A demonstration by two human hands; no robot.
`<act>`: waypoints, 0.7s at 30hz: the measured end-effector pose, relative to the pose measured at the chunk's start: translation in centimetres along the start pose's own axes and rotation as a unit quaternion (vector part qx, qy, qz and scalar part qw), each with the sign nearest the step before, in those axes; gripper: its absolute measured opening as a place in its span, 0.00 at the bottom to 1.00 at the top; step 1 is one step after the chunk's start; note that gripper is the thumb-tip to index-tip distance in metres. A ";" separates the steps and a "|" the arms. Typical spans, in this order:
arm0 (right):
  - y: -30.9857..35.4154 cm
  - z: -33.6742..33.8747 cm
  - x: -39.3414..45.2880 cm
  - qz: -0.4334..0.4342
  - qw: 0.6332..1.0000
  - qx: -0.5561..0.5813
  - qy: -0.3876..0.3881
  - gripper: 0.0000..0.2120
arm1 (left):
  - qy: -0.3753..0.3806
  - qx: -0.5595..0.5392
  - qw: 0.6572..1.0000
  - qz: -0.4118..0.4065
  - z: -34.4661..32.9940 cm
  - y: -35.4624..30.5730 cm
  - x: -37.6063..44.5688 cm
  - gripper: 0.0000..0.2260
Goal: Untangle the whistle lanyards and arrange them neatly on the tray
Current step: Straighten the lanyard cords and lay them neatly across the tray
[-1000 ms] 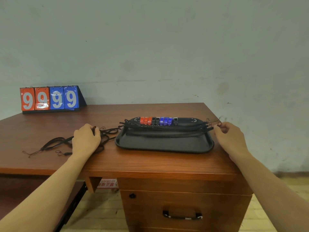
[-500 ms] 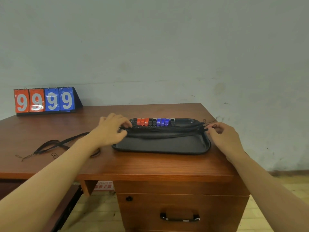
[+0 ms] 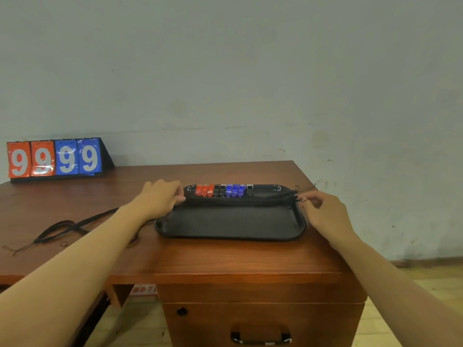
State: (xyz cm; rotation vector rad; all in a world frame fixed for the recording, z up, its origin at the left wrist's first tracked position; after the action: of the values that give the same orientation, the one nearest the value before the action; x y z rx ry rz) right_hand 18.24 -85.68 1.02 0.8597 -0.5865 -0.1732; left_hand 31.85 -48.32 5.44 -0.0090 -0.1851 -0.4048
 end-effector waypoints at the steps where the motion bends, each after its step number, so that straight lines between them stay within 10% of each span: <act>1: 0.3 -0.2 0.4 0.011 1.000 -0.019 0.010 0.05 | -0.015 -0.008 1.000 0.001 0.4 0.7 0.0 0.04; 21: 2.7 -1.2 0.7 0.119 0.980 -0.142 0.068 0.14 | -0.083 -0.099 0.992 0.002 2.1 7.0 -2.7 0.06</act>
State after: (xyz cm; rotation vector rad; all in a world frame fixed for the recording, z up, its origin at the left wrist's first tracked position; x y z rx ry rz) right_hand 19.24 -83.39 2.68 0.5153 -0.5166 0.0214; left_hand 31.77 -40.70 7.17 -0.2396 -0.3082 -0.4180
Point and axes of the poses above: each hand's wrist, its own x-axis towards the middle knuckle, its own z-axis out of the back of the hand, y = z × x, the point moved 4 cm from there along x, towards the middle knuckle, and after that the axes turned 5 degrees about y, right-handed, at the moved point
